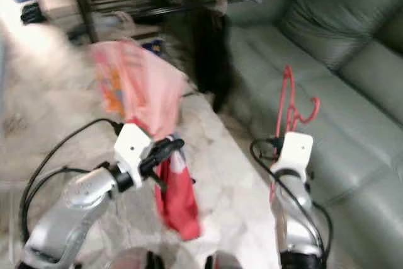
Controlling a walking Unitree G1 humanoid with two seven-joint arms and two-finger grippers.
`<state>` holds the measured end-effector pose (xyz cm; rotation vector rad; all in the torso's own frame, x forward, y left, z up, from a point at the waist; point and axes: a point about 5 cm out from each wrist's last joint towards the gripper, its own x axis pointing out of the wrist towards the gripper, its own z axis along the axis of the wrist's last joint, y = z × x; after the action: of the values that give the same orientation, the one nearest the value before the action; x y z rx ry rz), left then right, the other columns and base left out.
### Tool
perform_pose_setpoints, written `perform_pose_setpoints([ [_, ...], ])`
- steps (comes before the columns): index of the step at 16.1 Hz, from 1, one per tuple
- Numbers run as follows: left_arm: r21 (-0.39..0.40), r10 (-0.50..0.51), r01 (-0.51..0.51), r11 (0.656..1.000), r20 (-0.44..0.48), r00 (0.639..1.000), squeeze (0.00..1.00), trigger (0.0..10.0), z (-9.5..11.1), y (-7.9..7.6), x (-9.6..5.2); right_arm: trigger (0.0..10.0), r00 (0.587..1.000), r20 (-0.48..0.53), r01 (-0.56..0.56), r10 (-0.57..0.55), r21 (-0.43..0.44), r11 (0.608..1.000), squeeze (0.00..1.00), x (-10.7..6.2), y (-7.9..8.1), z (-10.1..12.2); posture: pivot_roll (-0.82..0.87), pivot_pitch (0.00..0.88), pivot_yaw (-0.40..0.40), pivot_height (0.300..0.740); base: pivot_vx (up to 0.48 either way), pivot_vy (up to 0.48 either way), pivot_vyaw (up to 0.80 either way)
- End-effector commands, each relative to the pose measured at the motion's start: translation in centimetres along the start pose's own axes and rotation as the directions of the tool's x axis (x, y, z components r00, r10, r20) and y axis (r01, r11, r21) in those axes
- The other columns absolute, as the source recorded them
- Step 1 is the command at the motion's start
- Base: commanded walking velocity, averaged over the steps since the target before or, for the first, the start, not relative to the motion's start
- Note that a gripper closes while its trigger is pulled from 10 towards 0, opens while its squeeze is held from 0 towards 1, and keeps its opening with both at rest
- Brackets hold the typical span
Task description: Hang hanger
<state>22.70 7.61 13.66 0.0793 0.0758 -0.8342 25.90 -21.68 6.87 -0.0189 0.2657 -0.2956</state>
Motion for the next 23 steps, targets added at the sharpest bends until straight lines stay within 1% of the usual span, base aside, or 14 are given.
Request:
perform_pose_setpoints([
  [1, 0.002, -0.041, 0.041, 0.999, 0.042, 0.998, 0.00, 10.0, 0.7, -0.5, 0.1, 10.0, 1.000, 0.004, 0.031, -0.031, 0.002, 1.000, 0.00, 0.0, -0.7, 0.1, 0.04, 0.090, -0.031, 0.740, 0.000, 0.000, -0.80],
  [5, 0.008, -0.047, 0.047, 0.999, 0.044, 0.998, 0.00, 10.0, 0.8, -0.6, 0.1, 10.0, 0.999, 0.006, 0.031, -0.031, 0.003, 1.000, 0.00, 0.0, -0.7, 0.1, 0.04, 0.091, -0.031, 0.740, 0.245, 0.000, -0.80],
  [17, 0.018, -0.060, 0.059, 0.998, 0.050, 0.997, 0.00, 10.0, 0.9, -0.5, 0.2, 10.0, 1.000, 0.027, 0.014, -0.014, 0.010, 1.000, 0.00, 0.2, -0.4, 0.3, 0.03, 0.085, -0.031, 0.740, 0.302, 0.000, 0.00],
  [19, 0.022, -0.057, 0.056, 0.998, 0.050, 0.997, 0.00, 10.0, 0.9, -0.4, 0.2, 10.0, 1.000, 0.026, -0.009, 0.008, 0.031, 0.999, 0.00, 0.3, -0.3, 0.3, 0.03, 0.081, -0.028, 0.740, 0.321, 0.306, 0.00],
  [21, 0.043, -0.049, 0.047, 0.998, 0.046, 0.998, 0.00, 10.0, 0.9, 0.2, 0.0, 10.0, 0.999, 0.030, -0.014, 0.013, 0.028, 1.000, 0.00, 0.3, -0.2, 0.4, 0.04, 0.072, -0.023, 0.740, 0.304, 0.338, 0.00],
  [22, 0.069, -0.037, 0.035, 0.997, 0.035, 0.999, 0.00, 10.0, 0.8, 0.9, 0.1, 10.0, 0.999, 0.028, -0.018, 0.017, 0.027, 0.999, 0.00, 0.2, -0.1, 0.3, 0.03, 0.068, -0.022, 0.740, 0.247, 0.247, 0.00],
  [23, 0.115, 0.006, -0.010, 0.993, 0.035, 0.999, 0.00, 10.0, 1.0, 2.7, 0.1, 10.0, 0.999, 0.025, -0.040, 0.039, 0.054, 0.998, 0.00, 0.1, 0.1, 0.2, 0.03, 0.066, -0.021, 0.740, 0.000, 0.000, 0.00],
])
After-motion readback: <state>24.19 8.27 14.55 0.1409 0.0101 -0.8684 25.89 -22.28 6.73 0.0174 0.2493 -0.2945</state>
